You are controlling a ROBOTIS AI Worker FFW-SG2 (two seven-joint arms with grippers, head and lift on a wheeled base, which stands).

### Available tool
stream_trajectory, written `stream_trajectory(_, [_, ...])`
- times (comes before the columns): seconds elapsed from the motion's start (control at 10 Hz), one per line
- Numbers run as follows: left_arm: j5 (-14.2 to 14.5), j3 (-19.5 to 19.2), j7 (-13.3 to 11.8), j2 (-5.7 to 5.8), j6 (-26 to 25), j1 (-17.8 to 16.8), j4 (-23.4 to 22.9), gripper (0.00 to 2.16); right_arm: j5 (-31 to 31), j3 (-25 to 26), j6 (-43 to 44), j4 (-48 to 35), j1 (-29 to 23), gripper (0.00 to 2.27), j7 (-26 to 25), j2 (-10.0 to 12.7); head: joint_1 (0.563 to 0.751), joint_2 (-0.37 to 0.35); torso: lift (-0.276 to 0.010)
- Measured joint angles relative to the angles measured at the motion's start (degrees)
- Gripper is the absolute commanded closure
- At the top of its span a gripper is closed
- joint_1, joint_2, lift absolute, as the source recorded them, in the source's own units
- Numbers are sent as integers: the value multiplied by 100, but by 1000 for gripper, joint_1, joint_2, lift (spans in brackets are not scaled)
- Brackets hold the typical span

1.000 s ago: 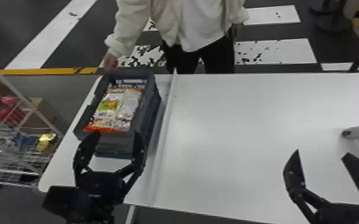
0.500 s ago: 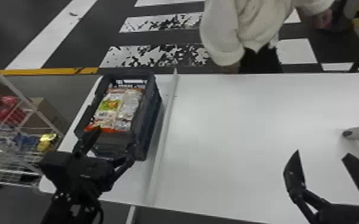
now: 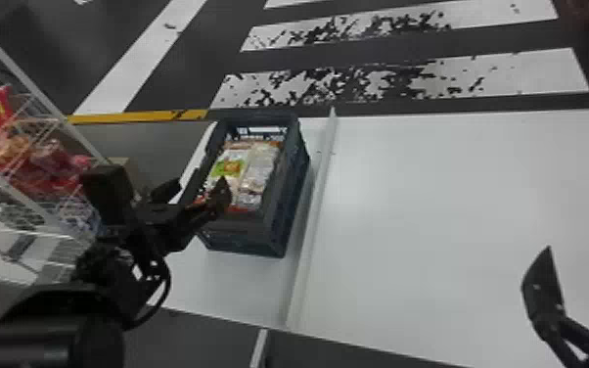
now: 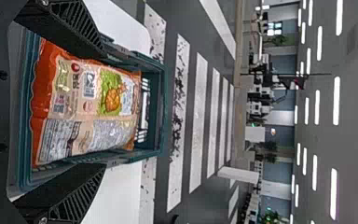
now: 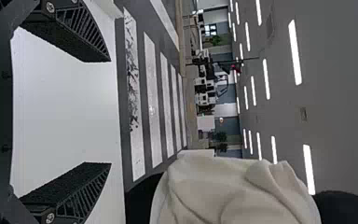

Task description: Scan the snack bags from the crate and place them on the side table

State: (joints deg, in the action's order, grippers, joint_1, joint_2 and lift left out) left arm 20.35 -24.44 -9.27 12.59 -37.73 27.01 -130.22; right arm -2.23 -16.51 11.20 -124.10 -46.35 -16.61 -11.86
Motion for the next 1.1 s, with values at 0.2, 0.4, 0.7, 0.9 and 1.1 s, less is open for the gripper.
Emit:
stream_trajectory(0.2, [6, -102, 4, 284, -869, -732, 230, 6, 61, -47, -45, -39, -23, 87, 0, -1, 695, 350, -81])
stream_trajectory(0.4, [-28, -48, -331, 471, -1126, -1298, 729, 6, 138, -105, -89, -44, -58, 87, 0, 0, 695, 350, -81])
stream_trajectory(0.7, [-85, 295, -608, 741, -1779, -2151, 1738, 9, 297, -224, -97, -88, -135, 87, 0, 0, 695, 350, -81])
stream_trajectory(0.9, [-237, 673, -662, 927, -1971, -2713, 2401, 9, 388, -286, -104, -117, -172, 87, -9, 0, 695, 350, -81])
stream_trajectory(1.1, [-341, 1009, -923, 1015, -1996, -3243, 3118, 97, 422, -299, -145, -123, -181, 87, -9, 0, 695, 350, -81])
